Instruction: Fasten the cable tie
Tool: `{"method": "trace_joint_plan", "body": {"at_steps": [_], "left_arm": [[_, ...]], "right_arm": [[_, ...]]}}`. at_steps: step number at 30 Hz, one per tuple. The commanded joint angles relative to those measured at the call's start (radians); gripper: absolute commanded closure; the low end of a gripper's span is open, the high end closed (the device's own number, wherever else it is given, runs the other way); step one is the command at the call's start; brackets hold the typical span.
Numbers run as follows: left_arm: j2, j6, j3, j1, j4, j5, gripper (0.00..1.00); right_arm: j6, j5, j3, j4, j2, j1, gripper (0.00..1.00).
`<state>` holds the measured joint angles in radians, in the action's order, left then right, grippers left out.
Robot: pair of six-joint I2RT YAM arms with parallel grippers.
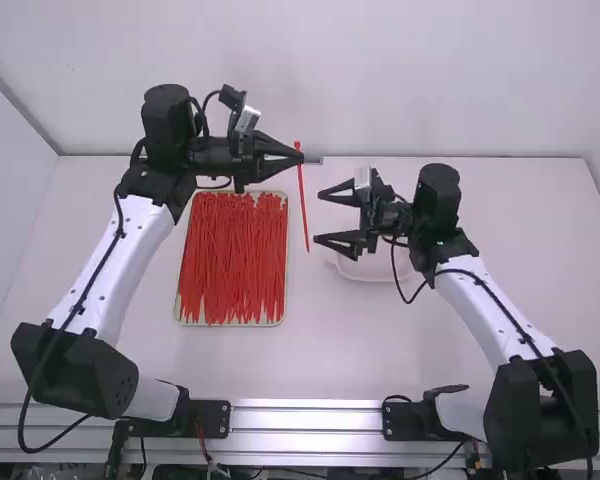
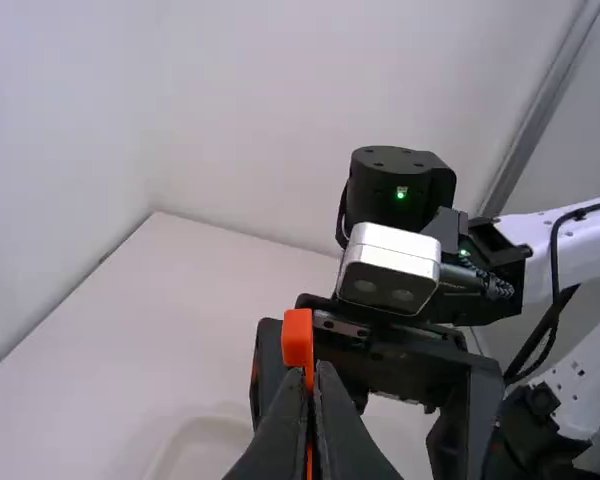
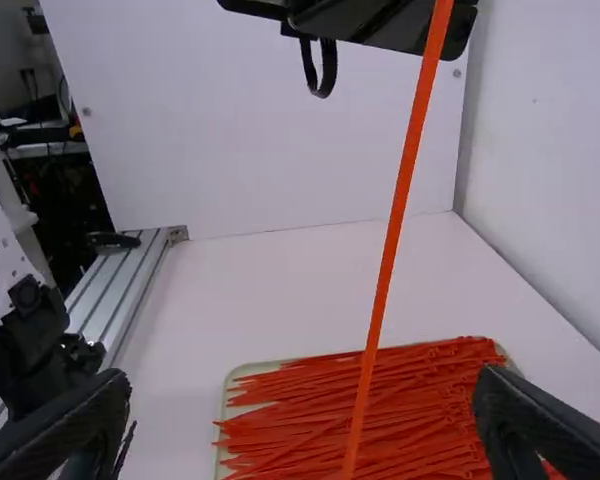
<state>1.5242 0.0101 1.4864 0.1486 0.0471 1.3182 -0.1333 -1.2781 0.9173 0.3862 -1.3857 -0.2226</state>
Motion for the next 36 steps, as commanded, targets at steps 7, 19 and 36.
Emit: {"method": "trace_joint_plan", "body": {"at_steps": [7, 19, 36], "left_arm": [[0.002, 0.001, -0.006, 0.011, -0.002, 0.055, 0.99], [0.002, -0.036, -0.064, 0.052, -0.024, 0.029, 0.99], [0.002, -0.022, -0.094, 0.055, -0.09, 0.036, 0.99]], "right_arm": [[0.006, 0.0, 0.033, 0.018, -0.003, 0.0, 0.12], [0.113, 0.0, 0.033, 0.136, -0.003, 0.001, 0.12], [0.137, 0.022, 0.033, 0.153, -0.003, 0.001, 0.14]]}}
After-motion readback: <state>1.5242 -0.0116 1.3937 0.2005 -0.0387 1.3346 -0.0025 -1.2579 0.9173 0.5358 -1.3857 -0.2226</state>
